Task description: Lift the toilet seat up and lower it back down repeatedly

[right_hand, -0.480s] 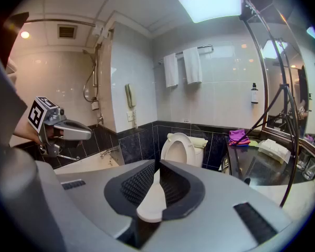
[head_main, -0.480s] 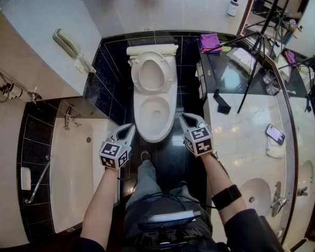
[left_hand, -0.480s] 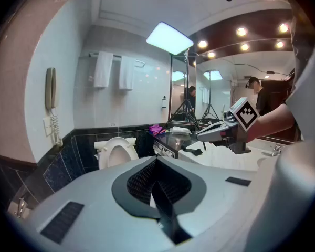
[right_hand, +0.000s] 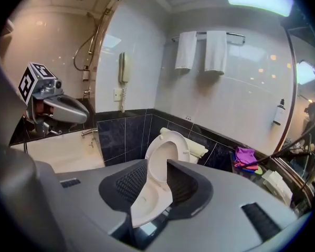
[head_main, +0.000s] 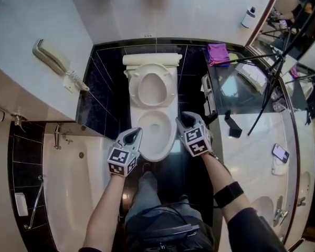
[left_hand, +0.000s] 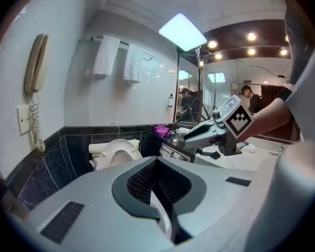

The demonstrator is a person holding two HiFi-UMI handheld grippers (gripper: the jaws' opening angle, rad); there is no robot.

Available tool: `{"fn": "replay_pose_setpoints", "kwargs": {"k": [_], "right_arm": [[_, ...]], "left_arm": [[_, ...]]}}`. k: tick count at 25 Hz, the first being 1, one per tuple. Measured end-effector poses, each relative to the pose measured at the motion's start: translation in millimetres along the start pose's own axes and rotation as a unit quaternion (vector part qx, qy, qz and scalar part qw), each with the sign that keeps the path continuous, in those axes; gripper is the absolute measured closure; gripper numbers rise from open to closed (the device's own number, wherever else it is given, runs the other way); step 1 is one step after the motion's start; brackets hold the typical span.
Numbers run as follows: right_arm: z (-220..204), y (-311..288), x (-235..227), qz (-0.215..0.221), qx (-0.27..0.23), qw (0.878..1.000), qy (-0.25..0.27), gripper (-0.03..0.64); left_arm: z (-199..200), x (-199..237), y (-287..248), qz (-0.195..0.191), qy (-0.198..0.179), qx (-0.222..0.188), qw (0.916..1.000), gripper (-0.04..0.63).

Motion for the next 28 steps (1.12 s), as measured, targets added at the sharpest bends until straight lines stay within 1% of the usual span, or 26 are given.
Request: {"fn": "replay_pose_setpoints", "kwargs": {"k": [6, 10, 13, 17, 22, 25, 28], "right_arm": [[53.2, -104.3, -30.0, -0.012, 0.001, 0.997, 0.074, 0.462], [71.0, -176.0, -50.9, -0.021, 0.001, 0.995, 0.099, 0.461], [71.5, -227.2, -66.5, -0.028, 0.008, 0.993, 0.112, 0.460], [67.2, -282.8, -83.6, -0.038, 0.013, 0.993, 0.111, 0.461], [64.8, -329.9, -99.9, -0.059, 0.014, 0.990, 0.129, 0.462], [60.5, -348.5, -109.3, -0.079, 0.012, 0.988, 0.133, 0.462], [55.5, -362.8, -114.5, -0.083, 0.016, 0.987, 0.138, 0.469]], "left_arm": [[14.2, 77.9, -59.7, -0.004, -0.008, -0.010, 0.9999, 0.600], [10.3, 115.6, -100.0, -0.004, -0.016, -0.004, 0.9999, 0.600], [3.0, 135.1, -129.1, -0.004, -0.016, -0.001, 0.9999, 0.600], [-6.4, 153.6, -164.7, -0.010, -0.017, 0.002, 0.9998, 0.600], [-7.7, 167.1, -200.6, -0.029, -0.016, -0.005, 0.9994, 0.600], [-9.8, 176.0, -214.5, -0.027, -0.015, -0.013, 0.9994, 0.600], [-13.7, 182.6, -224.6, -0.031, -0.014, -0.011, 0.9994, 0.600]]}}
Point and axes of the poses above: the fingertips, and each gripper's own axes: y backward along the fingers, x to its left, z out of its top, the point moved 9 cm from there along y, backward along the fingers, and after that the axes turned 3 degrees about -z, right-handed, at the moved point
